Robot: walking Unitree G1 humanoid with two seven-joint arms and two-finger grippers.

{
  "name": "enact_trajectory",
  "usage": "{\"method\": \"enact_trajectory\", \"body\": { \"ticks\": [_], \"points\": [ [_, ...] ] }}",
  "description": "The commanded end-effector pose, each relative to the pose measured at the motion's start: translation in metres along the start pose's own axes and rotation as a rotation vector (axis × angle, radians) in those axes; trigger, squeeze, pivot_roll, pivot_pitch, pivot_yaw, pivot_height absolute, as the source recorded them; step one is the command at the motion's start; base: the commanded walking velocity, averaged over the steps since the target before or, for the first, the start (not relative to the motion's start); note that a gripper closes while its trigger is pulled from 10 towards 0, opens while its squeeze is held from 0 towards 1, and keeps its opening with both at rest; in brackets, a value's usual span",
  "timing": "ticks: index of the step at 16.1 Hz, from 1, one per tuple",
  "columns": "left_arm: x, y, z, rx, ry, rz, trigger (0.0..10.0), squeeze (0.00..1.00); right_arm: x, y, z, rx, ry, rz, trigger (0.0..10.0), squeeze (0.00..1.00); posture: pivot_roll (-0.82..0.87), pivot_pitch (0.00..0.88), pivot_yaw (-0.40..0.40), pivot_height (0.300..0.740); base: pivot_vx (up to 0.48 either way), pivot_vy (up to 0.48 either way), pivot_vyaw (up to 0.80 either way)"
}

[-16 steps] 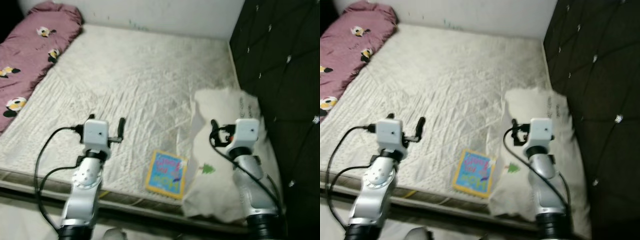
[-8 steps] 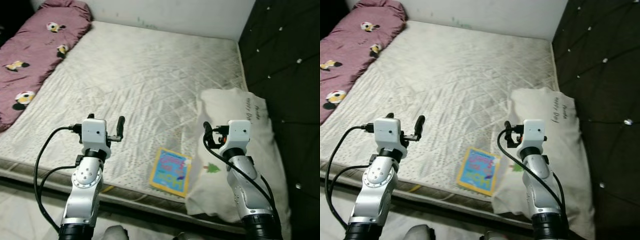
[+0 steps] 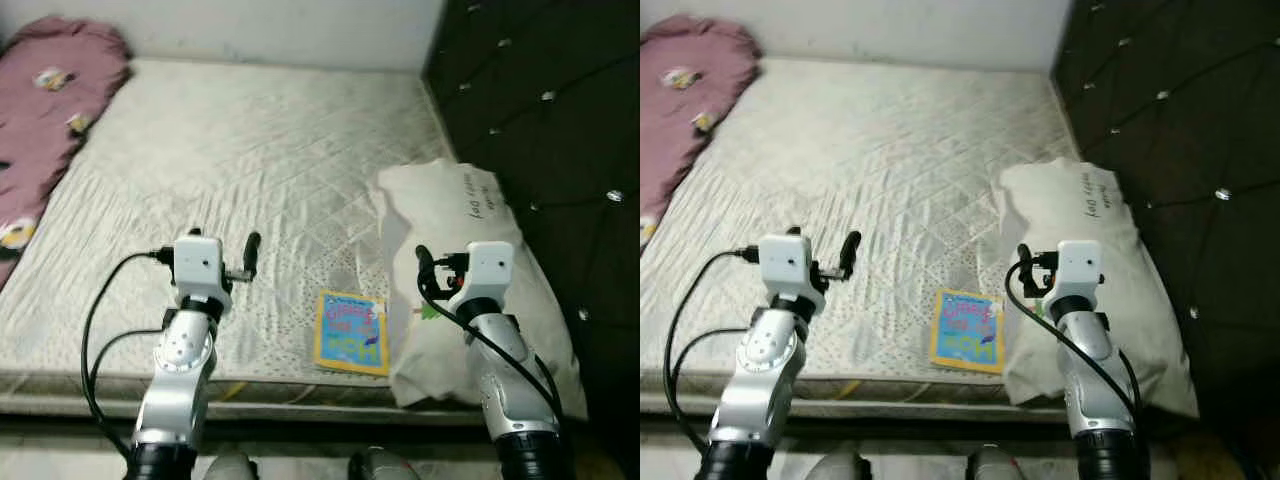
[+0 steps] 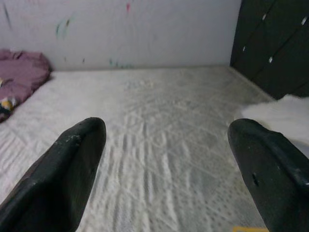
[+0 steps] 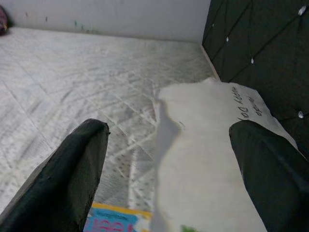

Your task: Clean up the room

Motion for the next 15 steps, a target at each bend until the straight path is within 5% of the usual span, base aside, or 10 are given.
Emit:
{"method": "enact_trajectory", "body": {
  "ticks": [1,10,15],
  "points": [
    [0.0120,0.0019,-0.0016,0.011,-0.014,0.028,10.0,0.00,0.0118,-0.0033,0.0075,-0.024,-0.013,0.035,10.0,0.00,-0.01,0.069,-0.042,0.740,0.000,0.480,0.00],
    [0.0122,-0.0003,-0.0013,0.012,-0.003,0.035,10.0,0.00,0.0163,-0.0043,0.0102,-0.041,0.008,0.063,10.0,0.00,-0.01,0.067,-0.042,0.740,0.000,0.480,0.00],
    [0.0113,-0.0008,-0.0016,0.014,0.000,0.036,10.0,0.00,0.0150,-0.0040,0.0093,-0.041,-0.005,0.057,10.0,0.00,-0.02,0.066,-0.042,0.740,0.000,0.480,0.39]
  ]
}}
Point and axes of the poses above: a point about 5 cm out from each wrist's last joint towards the gripper, its own y axis pointing back from the gripper into the wrist, its own z axis along the axis of the wrist's last joint, x = y × z, the point moved 5 cm from there along -y, pointing out of the wrist towards the gripper, and after that the axes turned 10 degrees about y, right-handed, at the moved point
